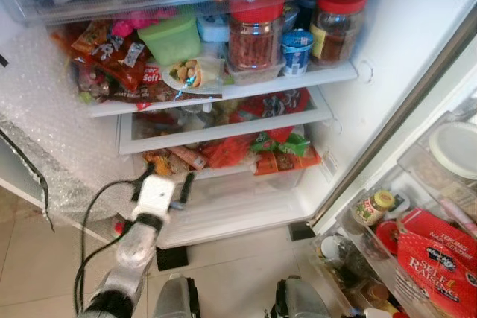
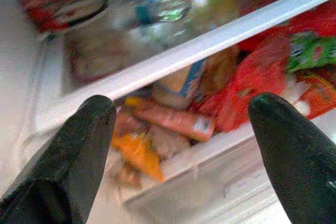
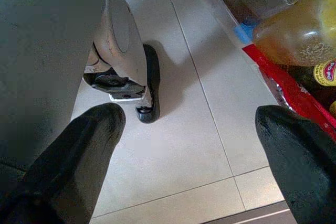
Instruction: Restocking fridge
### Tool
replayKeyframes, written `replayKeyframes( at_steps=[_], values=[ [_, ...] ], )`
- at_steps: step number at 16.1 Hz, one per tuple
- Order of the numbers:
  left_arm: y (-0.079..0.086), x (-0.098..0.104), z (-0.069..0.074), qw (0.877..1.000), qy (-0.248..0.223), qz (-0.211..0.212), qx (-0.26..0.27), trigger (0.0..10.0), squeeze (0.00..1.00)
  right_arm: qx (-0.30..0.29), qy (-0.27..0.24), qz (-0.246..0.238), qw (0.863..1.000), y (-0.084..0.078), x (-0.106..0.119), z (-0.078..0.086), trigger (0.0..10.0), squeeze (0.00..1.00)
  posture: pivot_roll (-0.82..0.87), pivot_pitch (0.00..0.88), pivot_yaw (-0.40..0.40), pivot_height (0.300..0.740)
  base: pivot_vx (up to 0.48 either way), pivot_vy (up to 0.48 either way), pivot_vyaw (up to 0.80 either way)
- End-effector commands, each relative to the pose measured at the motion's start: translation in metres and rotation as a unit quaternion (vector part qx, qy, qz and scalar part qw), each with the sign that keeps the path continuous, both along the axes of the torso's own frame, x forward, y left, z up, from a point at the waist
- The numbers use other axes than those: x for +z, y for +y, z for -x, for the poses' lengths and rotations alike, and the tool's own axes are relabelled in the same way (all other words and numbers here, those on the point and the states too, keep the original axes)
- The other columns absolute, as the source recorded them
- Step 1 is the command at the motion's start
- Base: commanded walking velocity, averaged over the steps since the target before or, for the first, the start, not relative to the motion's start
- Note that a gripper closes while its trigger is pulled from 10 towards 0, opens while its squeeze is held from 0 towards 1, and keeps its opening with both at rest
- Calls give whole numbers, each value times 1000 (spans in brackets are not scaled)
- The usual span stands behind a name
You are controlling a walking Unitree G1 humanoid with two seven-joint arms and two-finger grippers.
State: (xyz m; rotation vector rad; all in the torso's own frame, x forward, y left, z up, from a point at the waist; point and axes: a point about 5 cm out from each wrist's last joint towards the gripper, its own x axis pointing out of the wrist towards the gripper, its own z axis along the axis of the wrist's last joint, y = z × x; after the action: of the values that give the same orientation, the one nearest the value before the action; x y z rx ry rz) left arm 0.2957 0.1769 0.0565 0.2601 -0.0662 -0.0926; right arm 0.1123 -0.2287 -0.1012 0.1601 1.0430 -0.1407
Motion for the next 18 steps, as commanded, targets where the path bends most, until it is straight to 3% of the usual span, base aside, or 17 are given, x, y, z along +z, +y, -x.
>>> replayKeyframes(
  at_steps=[1,2,8,18],
  values=[
    [6,-3,4,1000,9,18,20,10000,0,-6,11,-11,1000,5,-3,5,10000,0,-79,114,26,650,0,0,0],
    [9,-2,5,998,10,42,36,10000,0,-5,10,-11,1000,5,-3,4,10000,0,-77,111,27,650,0,0,0],
    [18,-9,18,996,35,59,56,10000,0,-3,10,-10,1000,7,-3,3,10000,0,-76,88,33,650,0,0,0],
    [22,-11,20,994,58,70,67,10000,0,-4,10,-12,1000,7,-2,2,10000,0,-78,81,31,650,-305,0,0]
  ],
)
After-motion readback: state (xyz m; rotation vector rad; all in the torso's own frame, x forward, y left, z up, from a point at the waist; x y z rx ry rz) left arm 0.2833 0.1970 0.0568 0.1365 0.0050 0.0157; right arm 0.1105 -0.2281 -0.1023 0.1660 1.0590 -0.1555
